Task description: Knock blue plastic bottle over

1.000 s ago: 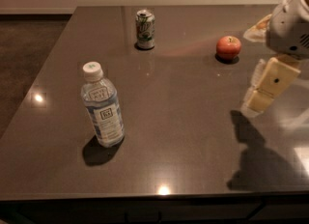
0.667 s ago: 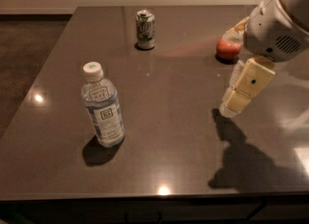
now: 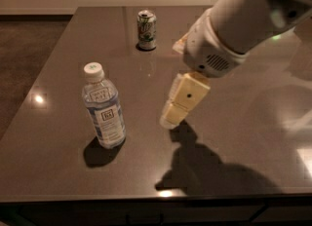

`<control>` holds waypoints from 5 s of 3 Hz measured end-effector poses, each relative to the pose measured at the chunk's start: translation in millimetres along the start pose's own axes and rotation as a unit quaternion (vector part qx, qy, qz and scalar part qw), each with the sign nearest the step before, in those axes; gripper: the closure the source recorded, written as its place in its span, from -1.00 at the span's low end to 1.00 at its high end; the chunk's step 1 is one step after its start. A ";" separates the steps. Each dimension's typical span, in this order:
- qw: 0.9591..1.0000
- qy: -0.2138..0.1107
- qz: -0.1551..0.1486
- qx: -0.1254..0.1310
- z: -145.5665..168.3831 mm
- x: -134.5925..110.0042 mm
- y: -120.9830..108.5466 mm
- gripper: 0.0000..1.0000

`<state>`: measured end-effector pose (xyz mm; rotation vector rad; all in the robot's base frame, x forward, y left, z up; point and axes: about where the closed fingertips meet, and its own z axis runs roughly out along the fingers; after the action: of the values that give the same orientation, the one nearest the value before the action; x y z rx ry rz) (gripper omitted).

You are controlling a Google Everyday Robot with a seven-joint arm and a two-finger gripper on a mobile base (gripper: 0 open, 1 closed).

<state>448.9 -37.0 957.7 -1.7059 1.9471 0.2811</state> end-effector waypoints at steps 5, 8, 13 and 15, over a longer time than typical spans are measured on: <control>0.986 -0.111 -0.020 -0.121 80.6 -113.1 53.3 -0.66; 0.991 -0.076 -0.039 -0.099 63.9 -110.2 36.6 0.88; 0.970 0.217 -0.065 -0.087 76.1 -4.8 -35.1 -0.19; 0.971 0.212 -0.050 -0.099 86.3 1.1 -25.2 -1.00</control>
Offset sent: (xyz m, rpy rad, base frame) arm -0.0106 0.1227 -0.0207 0.1291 0.0680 0.1228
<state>494.8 -0.5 889.6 -2.1286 2.1788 0.0775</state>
